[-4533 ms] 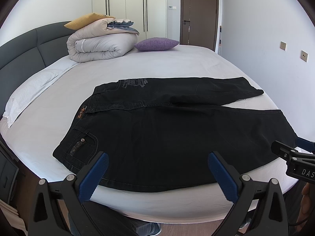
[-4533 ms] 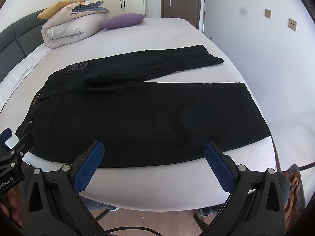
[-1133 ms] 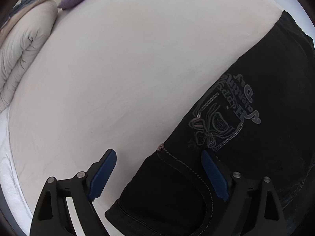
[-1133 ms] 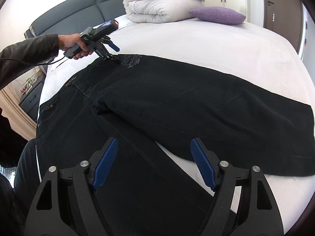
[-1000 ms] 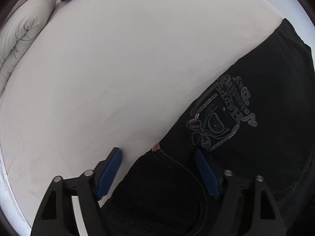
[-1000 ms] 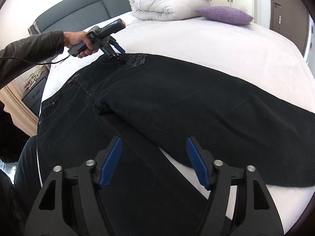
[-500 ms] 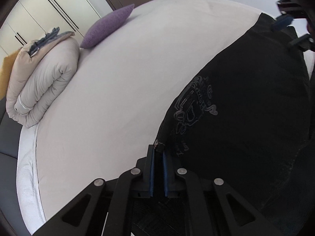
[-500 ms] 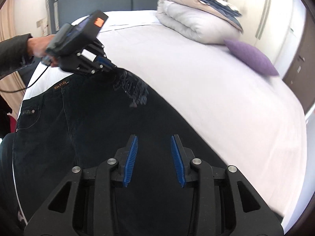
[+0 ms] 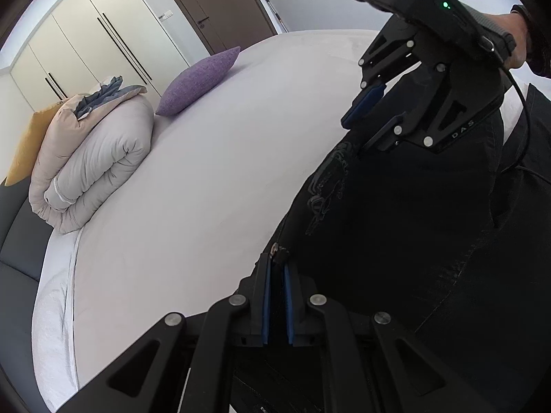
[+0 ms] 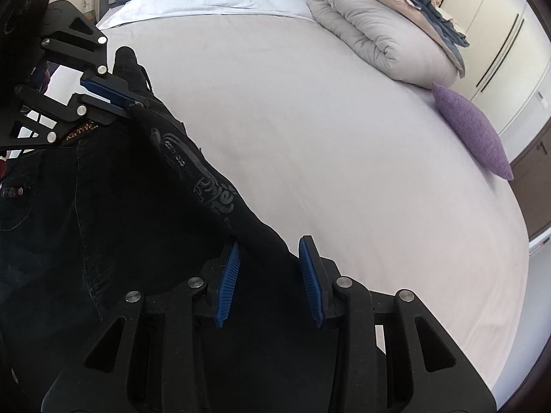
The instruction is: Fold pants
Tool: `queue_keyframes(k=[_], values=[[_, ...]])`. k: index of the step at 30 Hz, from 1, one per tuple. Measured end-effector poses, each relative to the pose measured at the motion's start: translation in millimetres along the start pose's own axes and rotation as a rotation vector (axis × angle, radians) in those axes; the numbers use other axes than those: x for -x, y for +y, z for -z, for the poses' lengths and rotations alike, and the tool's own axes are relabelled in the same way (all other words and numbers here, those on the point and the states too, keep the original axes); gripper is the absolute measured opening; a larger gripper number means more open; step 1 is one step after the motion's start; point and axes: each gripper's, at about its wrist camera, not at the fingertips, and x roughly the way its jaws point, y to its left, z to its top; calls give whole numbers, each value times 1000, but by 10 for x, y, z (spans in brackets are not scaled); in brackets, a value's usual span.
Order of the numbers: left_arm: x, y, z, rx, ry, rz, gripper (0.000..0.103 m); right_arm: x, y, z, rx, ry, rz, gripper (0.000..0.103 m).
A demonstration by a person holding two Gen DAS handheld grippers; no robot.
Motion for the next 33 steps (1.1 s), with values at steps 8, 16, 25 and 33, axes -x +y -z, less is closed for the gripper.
queue_keyframes(k=[8, 16, 25, 33], values=[[45, 98, 11, 3, -3, -15, 6, -12, 76, -41, 49, 4, -2, 5], [319, 24, 220, -12, 0, -61, 3, 118, 1118, 255, 714, 28, 377, 3], [616, -522, 641, -136, -7, -203, 2, 121, 2115, 851, 1220, 10, 544, 3], [979, -969, 942, -166, -23, -204, 2, 304, 2446, 1079, 1275, -3, 532, 3]])
